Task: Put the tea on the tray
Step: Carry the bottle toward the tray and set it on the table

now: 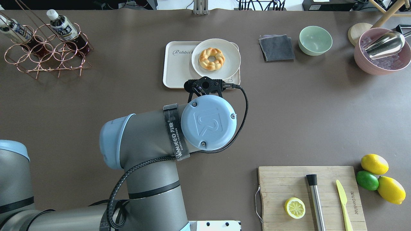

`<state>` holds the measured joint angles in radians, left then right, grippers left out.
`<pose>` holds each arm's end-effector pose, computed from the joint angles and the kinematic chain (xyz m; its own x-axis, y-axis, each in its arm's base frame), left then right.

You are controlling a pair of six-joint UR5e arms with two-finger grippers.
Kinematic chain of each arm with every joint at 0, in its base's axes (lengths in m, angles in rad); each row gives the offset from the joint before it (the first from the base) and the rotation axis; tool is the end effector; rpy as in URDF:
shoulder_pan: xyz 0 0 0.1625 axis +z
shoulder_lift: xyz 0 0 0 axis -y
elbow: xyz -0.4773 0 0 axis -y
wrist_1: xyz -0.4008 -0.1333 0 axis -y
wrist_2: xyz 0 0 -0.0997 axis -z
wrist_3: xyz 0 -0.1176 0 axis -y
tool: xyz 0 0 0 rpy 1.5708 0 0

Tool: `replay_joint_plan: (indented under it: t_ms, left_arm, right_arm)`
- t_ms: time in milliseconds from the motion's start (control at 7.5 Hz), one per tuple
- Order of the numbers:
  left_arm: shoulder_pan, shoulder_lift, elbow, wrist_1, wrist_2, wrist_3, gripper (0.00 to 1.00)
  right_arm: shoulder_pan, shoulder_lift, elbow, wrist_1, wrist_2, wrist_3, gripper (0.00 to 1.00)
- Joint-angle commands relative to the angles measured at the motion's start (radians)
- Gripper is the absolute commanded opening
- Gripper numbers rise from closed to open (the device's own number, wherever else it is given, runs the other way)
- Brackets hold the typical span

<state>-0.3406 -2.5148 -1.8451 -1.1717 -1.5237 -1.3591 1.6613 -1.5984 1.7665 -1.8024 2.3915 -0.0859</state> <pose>0.5935 -0.3576 0.0737 0.7061 -0.0276 -0.7075 0.2227 0.9572 0.1849 0.0901 -0.4702 0.6589 0.6800 0.0222 0.7329 -0.0320 0.9995 -0.0006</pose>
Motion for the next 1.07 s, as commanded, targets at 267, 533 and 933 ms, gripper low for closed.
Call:
replay_joint_plan:
  t_ms: [267,533,933]
  left_arm:
    - [-0.002,0.004,0.004,0.001,0.0,0.014,0.98]
    - [-0.002,-0.001,-0.002,0.001,-0.003,0.015,0.98]
    - [-0.005,0.016,-0.09,-0.035,-0.009,0.015,0.98]
  right_arm:
    - [0.0,0.0,0.001,0.0,0.0,0.0,1.0]
    - [0.0,0.0,0.001,0.0,0.0,0.0,1.0]
    - [0.0,-0.002,-0.001,0.0,0.0,0.0,1.0]
